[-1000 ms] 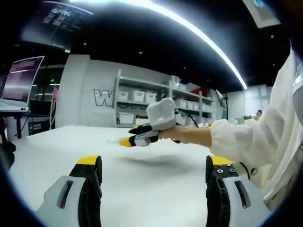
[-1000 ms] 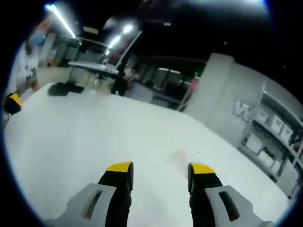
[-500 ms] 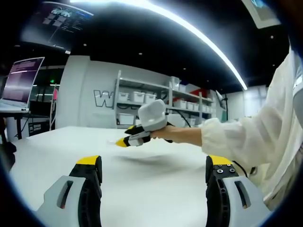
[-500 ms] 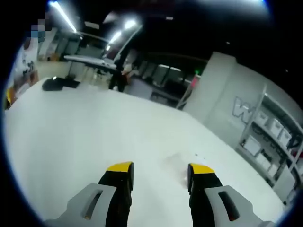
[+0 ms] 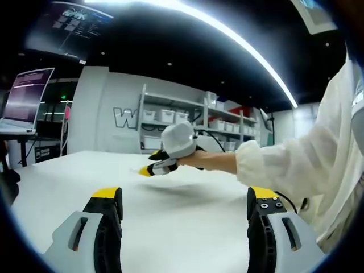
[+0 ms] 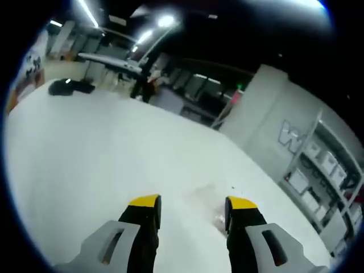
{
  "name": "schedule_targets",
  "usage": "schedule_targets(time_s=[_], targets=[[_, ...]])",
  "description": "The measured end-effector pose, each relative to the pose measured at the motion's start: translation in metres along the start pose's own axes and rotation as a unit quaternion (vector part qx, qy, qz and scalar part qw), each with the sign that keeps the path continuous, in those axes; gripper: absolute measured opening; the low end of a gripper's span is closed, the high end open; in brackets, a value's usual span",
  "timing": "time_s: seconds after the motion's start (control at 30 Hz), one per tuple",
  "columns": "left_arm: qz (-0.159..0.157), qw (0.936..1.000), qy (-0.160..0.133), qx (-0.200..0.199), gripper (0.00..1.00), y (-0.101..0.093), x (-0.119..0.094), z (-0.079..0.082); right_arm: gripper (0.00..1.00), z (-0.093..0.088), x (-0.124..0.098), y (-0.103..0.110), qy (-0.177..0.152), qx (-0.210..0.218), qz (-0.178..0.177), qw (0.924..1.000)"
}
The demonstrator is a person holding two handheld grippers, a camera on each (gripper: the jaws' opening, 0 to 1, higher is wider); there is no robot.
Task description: Open the resealable bag by pulling the two sides of the seal apart until the entire bag opening is separated and visibly accessible.
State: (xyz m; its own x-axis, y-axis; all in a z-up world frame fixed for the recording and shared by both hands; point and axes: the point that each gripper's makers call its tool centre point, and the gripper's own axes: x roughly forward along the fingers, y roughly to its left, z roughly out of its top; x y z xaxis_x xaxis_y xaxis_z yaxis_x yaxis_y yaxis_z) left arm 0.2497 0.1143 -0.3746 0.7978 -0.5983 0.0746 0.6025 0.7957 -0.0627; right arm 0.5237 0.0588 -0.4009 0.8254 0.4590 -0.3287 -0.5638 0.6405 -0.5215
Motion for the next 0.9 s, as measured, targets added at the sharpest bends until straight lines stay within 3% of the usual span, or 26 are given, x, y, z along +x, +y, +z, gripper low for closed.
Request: schedule_targets(time_s=[0.47, 0.63, 0.9], targets=[[0.001, 1.0000, 0.000, 0.001, 0.89, 0.011, 0.002, 0.002, 0.42, 0.000, 0.017, -0.004, 0.021, -0.073, -0.008, 0.9971], [0.001, 1.0000, 0.000, 0.000, 0.89, 0.015, 0.002, 0.002, 0.42, 0.003, 0.024, -0.010, 0.026, -0.119, -0.020, 0.9924], [-0.001, 1.0000, 0.003, -0.004, 0.89, 0.018, 0.003, -0.001, 0.41, 0.005, 0.029, -0.008, 0.031, -0.126, -0.019, 0.9914]])
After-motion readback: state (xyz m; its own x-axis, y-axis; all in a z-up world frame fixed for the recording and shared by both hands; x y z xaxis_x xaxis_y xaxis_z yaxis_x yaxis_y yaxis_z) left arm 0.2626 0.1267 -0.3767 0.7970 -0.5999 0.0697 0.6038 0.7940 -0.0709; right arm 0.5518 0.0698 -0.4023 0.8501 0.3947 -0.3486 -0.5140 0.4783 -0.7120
